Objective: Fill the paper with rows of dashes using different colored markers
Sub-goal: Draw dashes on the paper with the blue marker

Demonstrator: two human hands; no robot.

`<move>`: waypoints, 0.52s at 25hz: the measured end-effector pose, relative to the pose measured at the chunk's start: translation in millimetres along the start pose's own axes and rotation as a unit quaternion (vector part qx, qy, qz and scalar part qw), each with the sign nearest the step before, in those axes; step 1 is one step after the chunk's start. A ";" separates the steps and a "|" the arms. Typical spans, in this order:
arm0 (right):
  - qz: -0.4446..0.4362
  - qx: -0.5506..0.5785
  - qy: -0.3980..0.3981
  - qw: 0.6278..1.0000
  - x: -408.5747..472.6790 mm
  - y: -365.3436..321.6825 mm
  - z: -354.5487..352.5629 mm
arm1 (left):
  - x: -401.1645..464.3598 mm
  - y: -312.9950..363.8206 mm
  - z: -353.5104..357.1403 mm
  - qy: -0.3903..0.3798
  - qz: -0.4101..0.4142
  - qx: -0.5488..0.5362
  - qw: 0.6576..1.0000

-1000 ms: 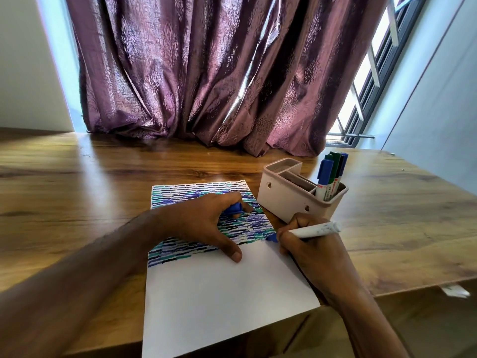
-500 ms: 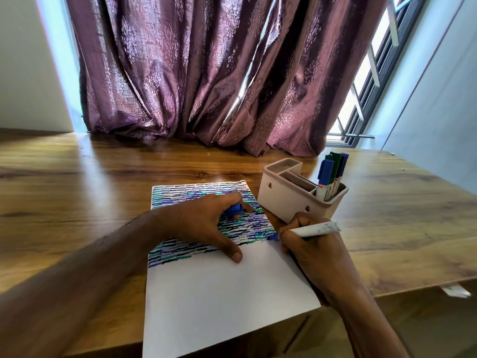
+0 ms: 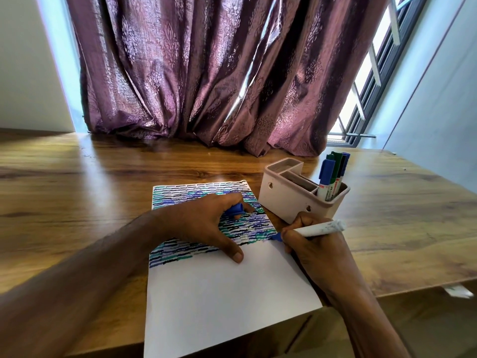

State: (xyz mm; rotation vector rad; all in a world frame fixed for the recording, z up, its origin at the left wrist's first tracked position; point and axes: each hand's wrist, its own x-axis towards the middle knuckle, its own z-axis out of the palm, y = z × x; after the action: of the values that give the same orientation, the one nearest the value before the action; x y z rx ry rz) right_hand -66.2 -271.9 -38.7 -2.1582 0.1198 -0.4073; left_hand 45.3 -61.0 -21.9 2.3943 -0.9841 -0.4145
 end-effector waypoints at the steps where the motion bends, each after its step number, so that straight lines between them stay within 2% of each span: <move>1: 0.000 0.000 -0.001 1.000 -0.3 -0.5 -0.1 | -0.6 0.8 -0.5 0.001 0.000 0.000 1.000; 13: 0.016 0.006 0.007 1.000 0.9 2.6 0.3 | -2.7 6.9 -2.0 -0.001 -0.014 0.004 1.000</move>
State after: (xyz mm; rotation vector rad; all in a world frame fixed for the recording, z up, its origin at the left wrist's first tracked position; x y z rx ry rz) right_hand -65.1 -273.4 -40.7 -2.1383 0.1600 -0.4041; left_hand 40.5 -62.5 -16.1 2.4178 -0.9558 -0.4234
